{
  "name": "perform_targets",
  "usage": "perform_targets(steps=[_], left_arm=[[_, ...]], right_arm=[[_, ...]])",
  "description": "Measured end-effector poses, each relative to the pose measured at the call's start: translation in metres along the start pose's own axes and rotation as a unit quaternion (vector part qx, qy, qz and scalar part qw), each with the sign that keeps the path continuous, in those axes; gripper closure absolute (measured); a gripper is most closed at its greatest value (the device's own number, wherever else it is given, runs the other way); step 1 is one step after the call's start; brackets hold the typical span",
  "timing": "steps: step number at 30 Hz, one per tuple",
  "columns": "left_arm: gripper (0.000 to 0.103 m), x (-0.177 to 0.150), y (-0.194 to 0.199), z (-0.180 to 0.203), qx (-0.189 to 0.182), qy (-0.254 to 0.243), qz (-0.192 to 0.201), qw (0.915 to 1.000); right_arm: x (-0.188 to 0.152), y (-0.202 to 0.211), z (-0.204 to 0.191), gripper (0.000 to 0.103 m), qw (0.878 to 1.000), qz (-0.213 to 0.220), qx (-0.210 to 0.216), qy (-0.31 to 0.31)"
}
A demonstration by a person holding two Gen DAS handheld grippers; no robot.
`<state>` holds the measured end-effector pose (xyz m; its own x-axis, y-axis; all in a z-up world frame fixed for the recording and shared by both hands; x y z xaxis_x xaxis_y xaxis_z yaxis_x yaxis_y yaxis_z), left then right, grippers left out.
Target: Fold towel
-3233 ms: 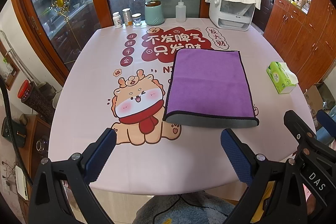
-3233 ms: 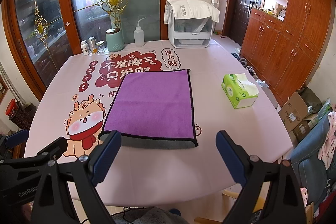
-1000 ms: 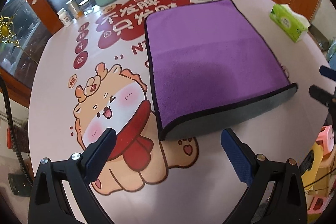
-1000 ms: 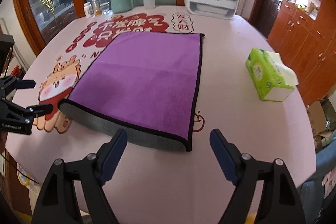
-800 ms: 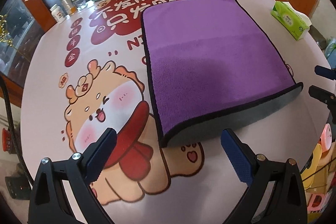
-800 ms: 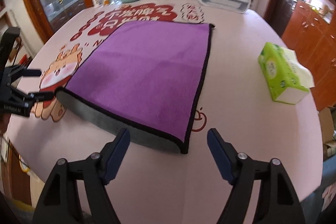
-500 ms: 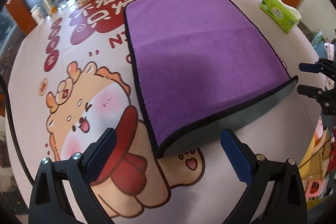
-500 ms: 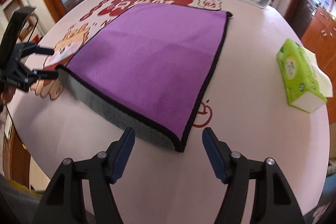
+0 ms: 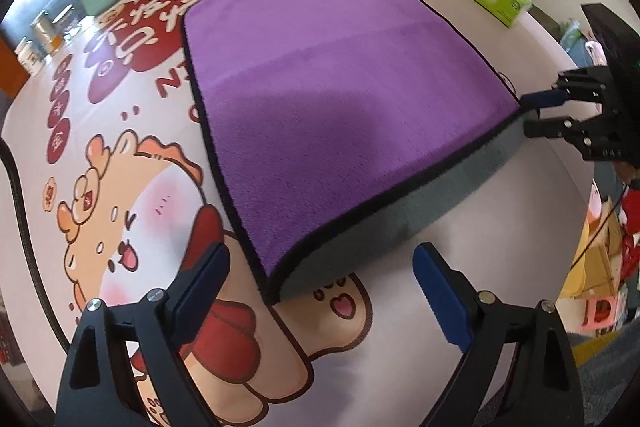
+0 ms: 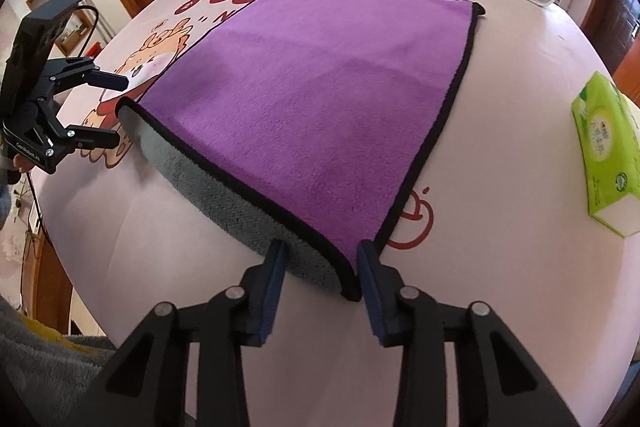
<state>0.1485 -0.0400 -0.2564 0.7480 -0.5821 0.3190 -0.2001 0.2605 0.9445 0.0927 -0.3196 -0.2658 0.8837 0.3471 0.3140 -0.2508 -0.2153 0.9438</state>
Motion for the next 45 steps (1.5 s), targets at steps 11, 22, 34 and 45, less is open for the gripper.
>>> perform_targets(steps=[11,22,34,45], left_arm=[[0.047,-0.002,-0.012,-0.014,-0.019,0.032,-0.029,0.9989],[0.07,-0.007,-0.009,-0.023,-0.035,0.044,-0.036,0.9978],[0.094,-0.016,0.001,-0.025,0.012,0.05,-0.039,0.9979],[0.095,-0.011,0.01,-0.019,0.069,0.076,-0.048,0.9935]], right_arm=[[0.001,0.002,0.003,0.078,1.0,0.002,-0.001,0.0],[0.002,0.003,0.001,0.081,1.0,0.005,-0.011,-0.006],[0.008,0.007,-0.002,0.089,0.998,0.005,-0.052,-0.022],[0.013,0.017,-0.012,0.094,0.989,0.002,-0.137,-0.055]])
Point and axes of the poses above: each gripper's, at about its wrist camera, not at the fingertips, and y roughly against the way its jaws point, z to its right, x to its top, the point moved 6 cm from there along -y, roughly the way its jaws point, and after that the axes turned 1 degree about -x, right-handed, at the moved point
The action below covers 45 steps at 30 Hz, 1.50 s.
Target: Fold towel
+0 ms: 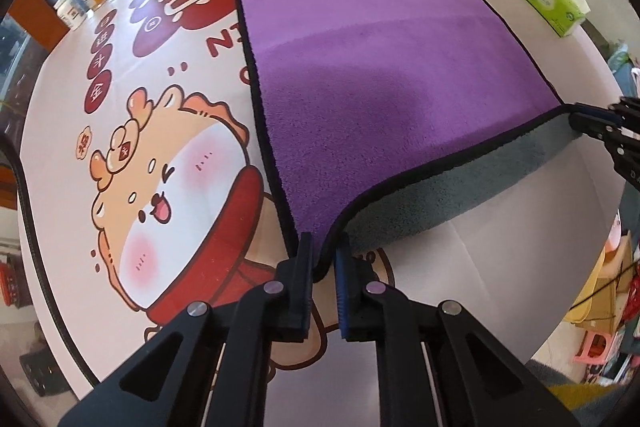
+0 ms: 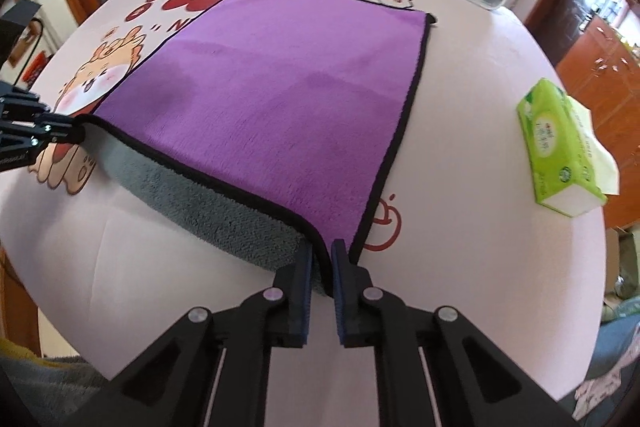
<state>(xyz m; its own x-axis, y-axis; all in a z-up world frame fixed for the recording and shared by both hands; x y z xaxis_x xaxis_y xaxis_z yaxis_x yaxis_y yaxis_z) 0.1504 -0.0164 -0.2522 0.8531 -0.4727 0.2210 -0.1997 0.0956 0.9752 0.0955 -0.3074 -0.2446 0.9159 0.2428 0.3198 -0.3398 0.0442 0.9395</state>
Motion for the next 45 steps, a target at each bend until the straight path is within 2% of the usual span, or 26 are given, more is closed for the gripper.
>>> perform_targets(steps=[10,21,26,33,39,45], left_arm=[[0.096,0.019,0.026,-0.003,0.013,0.01,0.03,0.9994],[0.096,0.048,0.047,-0.018,0.019,0.013,0.055,0.9982],[0.096,0.075,0.05,-0.028,0.031,0.026,0.064,0.9971],[0.096,0.134,0.049,-0.047,0.058,0.05,0.075,0.9943],[0.096,0.182,0.031,-0.058,0.08,0.062,0.073,0.9921],[0.096,0.212,0.004,-0.073,0.094,0.082,0.062,0.9904]], right_arm=[[0.019,0.023,0.0,0.096,0.998,0.023,-0.048,-0.04],[0.055,0.045,0.012,0.096,0.995,0.049,-0.054,-0.069],[0.086,0.044,0.028,0.096,0.994,0.062,-0.04,-0.081],[0.137,0.026,0.054,0.097,0.993,0.071,-0.03,-0.085],[0.177,-0.001,0.08,0.097,0.992,0.069,-0.017,-0.102],[0.208,-0.031,0.093,0.097,0.992,0.065,-0.01,-0.104]])
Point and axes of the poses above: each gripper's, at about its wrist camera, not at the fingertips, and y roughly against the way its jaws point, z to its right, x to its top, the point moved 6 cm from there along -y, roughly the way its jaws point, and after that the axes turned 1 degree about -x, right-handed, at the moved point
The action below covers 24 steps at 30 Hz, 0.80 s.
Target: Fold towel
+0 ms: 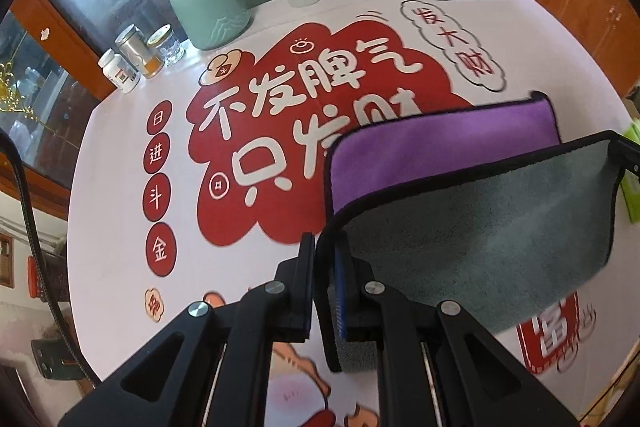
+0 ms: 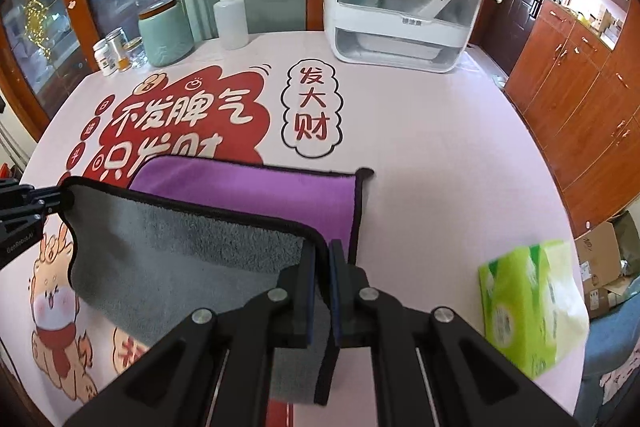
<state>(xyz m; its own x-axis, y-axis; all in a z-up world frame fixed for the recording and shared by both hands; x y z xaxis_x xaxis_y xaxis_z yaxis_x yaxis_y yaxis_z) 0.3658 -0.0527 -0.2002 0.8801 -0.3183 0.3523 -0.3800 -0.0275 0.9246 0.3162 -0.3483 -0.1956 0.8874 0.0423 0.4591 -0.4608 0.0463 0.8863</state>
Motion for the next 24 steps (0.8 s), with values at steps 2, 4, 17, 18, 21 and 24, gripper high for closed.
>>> perform_targets(steps=[2,4,17,18,21,24], left_arm=[[0.096,0.006,-0.009,0.0,0.004,0.005,-0.002,1.0],[0.096,0.012,-0.017,-0.001,0.009,0.009,-0.005,0.9999],[0.096,0.041,-0.052,0.003,0.042,0.015,-0.008,0.999],[0.096,0.042,-0.055,0.003,0.044,0.016,-0.009,0.9989],[0.096,0.045,-0.063,0.002,0.047,0.02,-0.014,0.9986],[0.096,0.046,-0.071,0.001,0.048,0.024,-0.02,0.9984]], right_arm=[[0.006,-0.009,0.001,0.097,1.0,0.0,-0.001,0.0],[0.011,-0.018,0.001,0.097,1.0,-0.002,-0.001,-0.002],[0.031,-0.062,0.008,0.097,1.0,-0.019,-0.006,-0.014],[0.032,-0.065,0.008,0.097,1.0,-0.02,-0.006,-0.014],[0.034,-0.073,0.006,0.097,1.0,-0.026,-0.009,-0.011],[0.034,-0.082,0.004,0.097,0.999,-0.035,-0.013,-0.01]])
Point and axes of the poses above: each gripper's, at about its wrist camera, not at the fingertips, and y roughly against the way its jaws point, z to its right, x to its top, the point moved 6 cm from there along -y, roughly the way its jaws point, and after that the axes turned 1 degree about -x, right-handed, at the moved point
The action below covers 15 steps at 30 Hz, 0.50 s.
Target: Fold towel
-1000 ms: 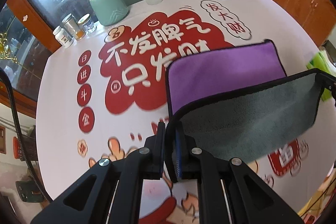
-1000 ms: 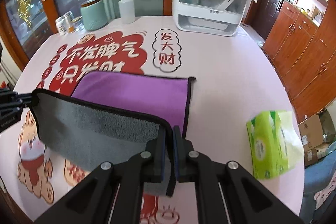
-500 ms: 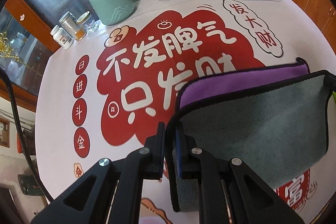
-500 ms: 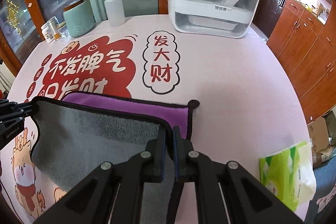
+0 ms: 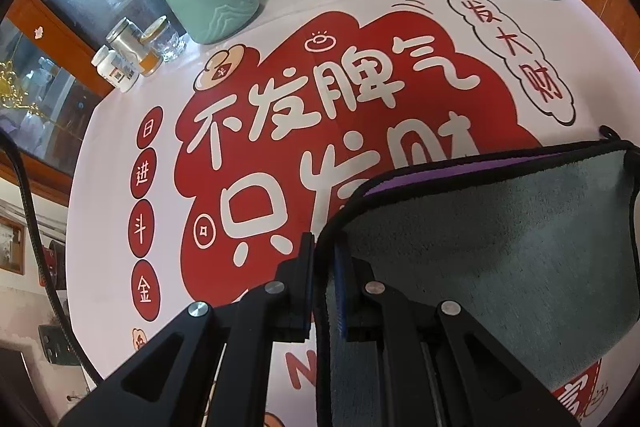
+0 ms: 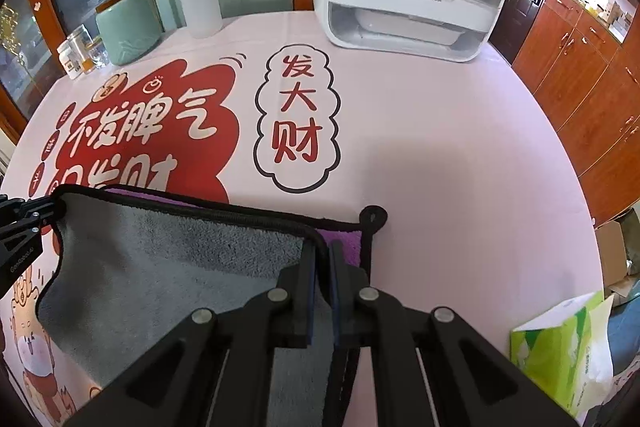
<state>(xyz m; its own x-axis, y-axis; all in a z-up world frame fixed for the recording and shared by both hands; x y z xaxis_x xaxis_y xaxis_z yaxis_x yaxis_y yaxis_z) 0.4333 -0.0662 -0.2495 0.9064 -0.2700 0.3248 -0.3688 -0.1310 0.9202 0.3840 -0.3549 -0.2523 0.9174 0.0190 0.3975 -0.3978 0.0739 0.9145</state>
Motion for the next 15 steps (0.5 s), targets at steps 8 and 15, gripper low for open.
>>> perform_targets(steps=[8,15], left_arm=[[0.095,0.003,-0.014,0.005,0.01,-0.008,-0.005,0.9999],[0.094,0.003,-0.021,0.007,0.013,-0.012,-0.006,0.9998]], right_arm=[[0.0,-0.016,0.0,0.097,1.0,-0.013,-0.007,-0.003],[-0.002,-0.023,-0.002,0.097,1.0,-0.017,-0.019,0.004]])
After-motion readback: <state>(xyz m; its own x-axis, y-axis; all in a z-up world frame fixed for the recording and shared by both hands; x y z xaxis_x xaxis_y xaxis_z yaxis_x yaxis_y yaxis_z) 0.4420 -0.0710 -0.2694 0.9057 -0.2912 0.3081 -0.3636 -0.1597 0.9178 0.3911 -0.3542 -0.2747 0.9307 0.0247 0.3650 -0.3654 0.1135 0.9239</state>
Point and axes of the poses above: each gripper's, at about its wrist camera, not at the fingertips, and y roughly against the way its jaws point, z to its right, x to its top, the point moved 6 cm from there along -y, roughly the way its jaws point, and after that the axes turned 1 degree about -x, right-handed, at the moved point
